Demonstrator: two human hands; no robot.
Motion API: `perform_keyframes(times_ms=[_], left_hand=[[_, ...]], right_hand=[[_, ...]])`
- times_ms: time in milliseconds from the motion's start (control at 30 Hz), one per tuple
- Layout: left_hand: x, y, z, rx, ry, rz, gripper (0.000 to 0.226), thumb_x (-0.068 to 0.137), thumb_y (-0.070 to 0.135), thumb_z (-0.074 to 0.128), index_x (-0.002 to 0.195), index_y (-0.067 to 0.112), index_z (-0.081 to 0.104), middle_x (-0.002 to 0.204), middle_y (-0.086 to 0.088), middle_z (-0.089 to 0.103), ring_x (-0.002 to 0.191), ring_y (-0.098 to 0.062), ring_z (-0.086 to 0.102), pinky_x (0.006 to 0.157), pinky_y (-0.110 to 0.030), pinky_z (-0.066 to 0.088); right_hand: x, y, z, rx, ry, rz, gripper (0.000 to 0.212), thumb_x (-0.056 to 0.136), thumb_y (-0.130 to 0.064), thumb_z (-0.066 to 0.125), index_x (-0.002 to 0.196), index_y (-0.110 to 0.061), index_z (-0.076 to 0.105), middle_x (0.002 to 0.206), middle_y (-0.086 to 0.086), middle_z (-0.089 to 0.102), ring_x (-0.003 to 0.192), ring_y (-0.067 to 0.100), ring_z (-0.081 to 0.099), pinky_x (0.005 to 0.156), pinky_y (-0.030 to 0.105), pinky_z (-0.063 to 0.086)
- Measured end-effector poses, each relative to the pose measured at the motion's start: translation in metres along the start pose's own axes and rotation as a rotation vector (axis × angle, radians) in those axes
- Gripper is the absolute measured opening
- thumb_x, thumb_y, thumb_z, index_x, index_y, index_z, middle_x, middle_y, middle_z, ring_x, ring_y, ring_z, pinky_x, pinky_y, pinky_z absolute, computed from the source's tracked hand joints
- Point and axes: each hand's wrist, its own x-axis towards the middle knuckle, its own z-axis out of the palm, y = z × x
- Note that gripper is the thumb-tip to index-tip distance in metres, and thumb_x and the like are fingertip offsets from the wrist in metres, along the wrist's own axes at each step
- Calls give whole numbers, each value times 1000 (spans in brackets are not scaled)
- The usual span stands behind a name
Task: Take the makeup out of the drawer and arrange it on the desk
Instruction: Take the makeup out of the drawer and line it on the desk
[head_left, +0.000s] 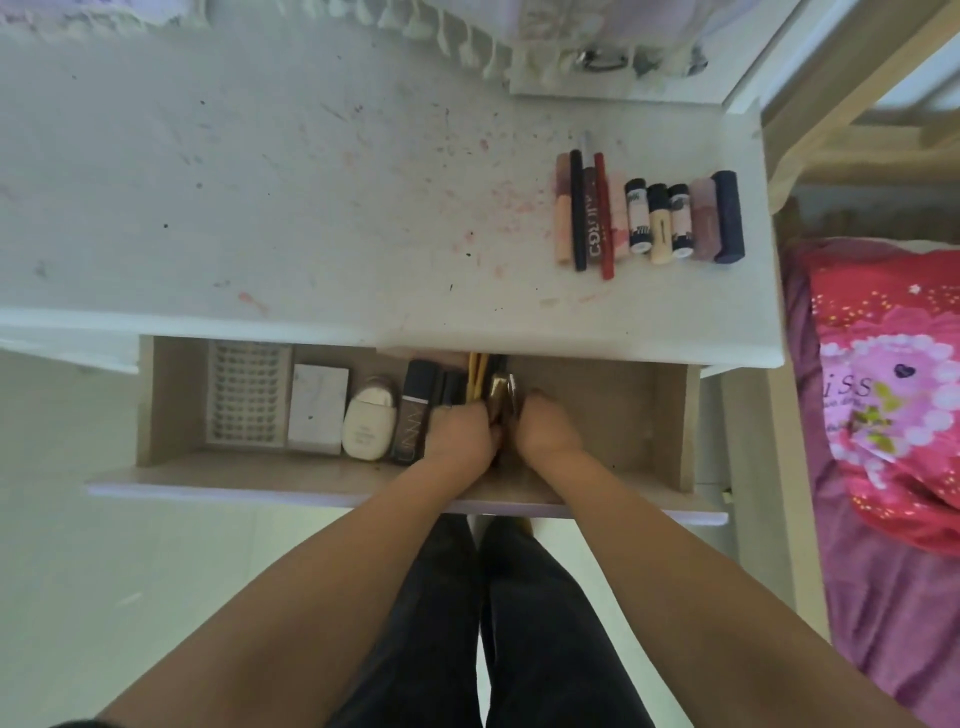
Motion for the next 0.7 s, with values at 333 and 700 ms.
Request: perform_keyframes(times_ms=[333,700], left_hand=[[-50,-10,-102,-286,220,344,10,91,36,52,88,29,47,79,16,46,70,-1,48,59,-13,35],[85,59,-197,-213,202,91,40,97,39,42,66,14,43,64,1,46,58,-16,47,53,-29,35]], right_hand=[[-71,-14,-116,38,95,-434,9,90,-37,55,91,-28,52,86,-11,56,75,6,56,69,24,48],[43,-96,-191,-107,457,-189,25,93,-27,51,105,-6,56,94,11,64,94,28,60,67,31,38]])
